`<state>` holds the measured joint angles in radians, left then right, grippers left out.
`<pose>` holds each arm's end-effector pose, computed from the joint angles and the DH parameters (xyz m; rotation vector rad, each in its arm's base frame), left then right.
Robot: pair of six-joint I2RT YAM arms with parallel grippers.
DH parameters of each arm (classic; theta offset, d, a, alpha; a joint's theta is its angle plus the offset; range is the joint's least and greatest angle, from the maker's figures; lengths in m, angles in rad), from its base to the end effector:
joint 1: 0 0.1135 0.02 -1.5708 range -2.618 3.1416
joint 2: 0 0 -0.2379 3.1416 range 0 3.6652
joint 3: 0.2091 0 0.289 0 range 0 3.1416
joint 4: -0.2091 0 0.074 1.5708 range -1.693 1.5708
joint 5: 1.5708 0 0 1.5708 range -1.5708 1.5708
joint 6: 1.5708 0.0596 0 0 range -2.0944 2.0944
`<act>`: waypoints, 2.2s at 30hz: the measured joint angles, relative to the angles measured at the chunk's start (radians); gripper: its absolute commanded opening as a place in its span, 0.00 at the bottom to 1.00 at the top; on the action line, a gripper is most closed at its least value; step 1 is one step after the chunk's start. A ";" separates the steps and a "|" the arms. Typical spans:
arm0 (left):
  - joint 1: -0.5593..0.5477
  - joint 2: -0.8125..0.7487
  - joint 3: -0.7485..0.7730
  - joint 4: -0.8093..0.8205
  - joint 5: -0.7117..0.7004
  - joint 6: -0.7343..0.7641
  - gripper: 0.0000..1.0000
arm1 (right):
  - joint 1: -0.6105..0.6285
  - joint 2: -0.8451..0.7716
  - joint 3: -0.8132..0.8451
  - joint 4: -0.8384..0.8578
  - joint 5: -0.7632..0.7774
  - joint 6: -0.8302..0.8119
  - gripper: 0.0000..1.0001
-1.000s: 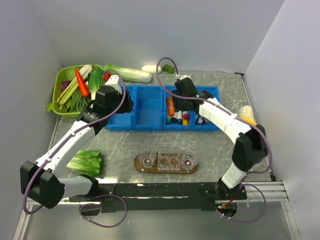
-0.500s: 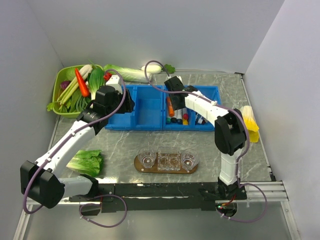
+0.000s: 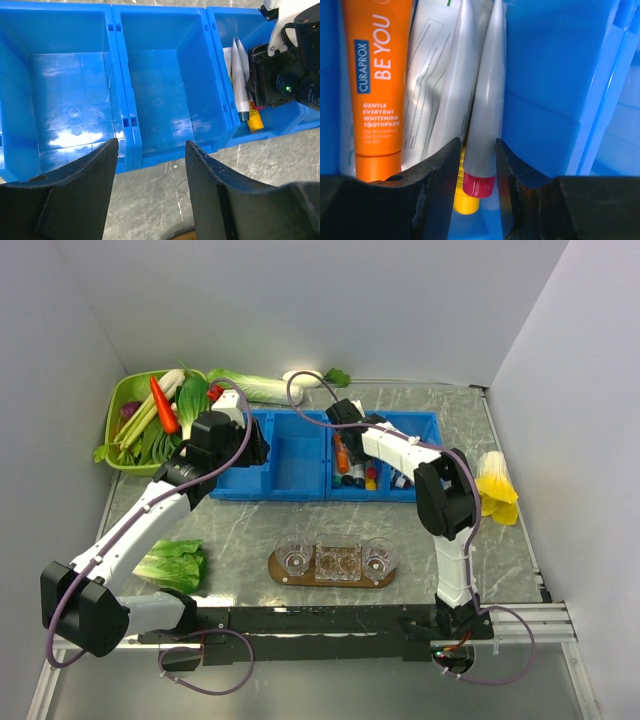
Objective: Prepare toiletry sets of a toothbrush and toothpaste on the tray
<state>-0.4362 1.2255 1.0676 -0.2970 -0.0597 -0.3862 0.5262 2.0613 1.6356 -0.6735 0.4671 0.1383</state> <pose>0.3169 -0.1438 0.2935 0.0131 2.0553 -0.4564 0.4217 0.2139 0.1479 -0.3451 2.5062 -0.3701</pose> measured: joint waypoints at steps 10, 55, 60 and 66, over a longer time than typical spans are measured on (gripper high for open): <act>0.000 0.000 0.000 0.000 0.002 0.000 0.61 | -0.002 0.018 0.001 0.000 0.032 0.002 0.42; 0.000 -0.099 -0.044 0.051 0.111 0.005 0.63 | -0.008 -0.456 -0.248 0.091 -0.193 0.039 0.00; 0.000 -0.179 -0.080 0.113 0.190 -0.001 0.63 | -0.008 -0.648 -0.373 0.184 -0.327 0.056 0.00; 0.000 -0.223 -0.135 0.315 0.393 -0.119 0.65 | -0.008 -0.893 -0.507 0.308 -0.535 0.101 0.00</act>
<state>-0.4362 1.0027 0.9329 0.0177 0.3328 -0.5049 0.5182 1.1687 1.1286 -0.3653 -0.0677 0.2398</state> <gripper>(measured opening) 0.643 0.237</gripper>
